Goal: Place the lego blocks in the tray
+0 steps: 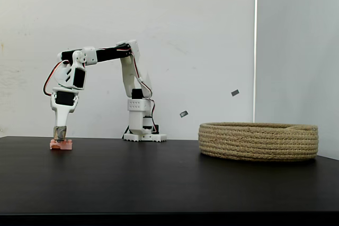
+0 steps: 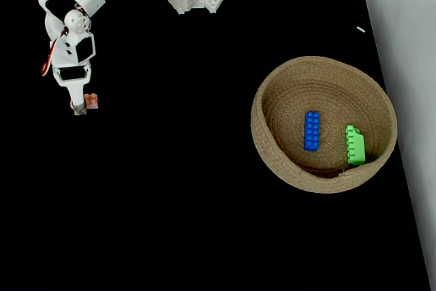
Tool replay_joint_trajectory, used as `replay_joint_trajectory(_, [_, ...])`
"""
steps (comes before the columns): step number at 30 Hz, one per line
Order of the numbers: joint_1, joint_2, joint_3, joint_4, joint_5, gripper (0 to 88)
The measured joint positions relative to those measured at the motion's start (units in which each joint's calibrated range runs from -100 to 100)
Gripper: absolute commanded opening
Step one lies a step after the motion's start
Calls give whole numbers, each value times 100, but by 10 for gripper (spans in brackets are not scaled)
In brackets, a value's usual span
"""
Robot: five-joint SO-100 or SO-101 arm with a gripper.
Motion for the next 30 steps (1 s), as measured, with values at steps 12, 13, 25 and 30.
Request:
replay_joint_trajectory(12, [-236, 0, 477, -422, -122, 83])
replay_joint_trajectory(13, [-236, -8, 530, -471, -122, 59])
replay_joint_trajectory(25, [-228, -237, 610, -341, -103, 0])
replay_joint_trajectory(30, [-765, -806, 300, 89, -54, 0])
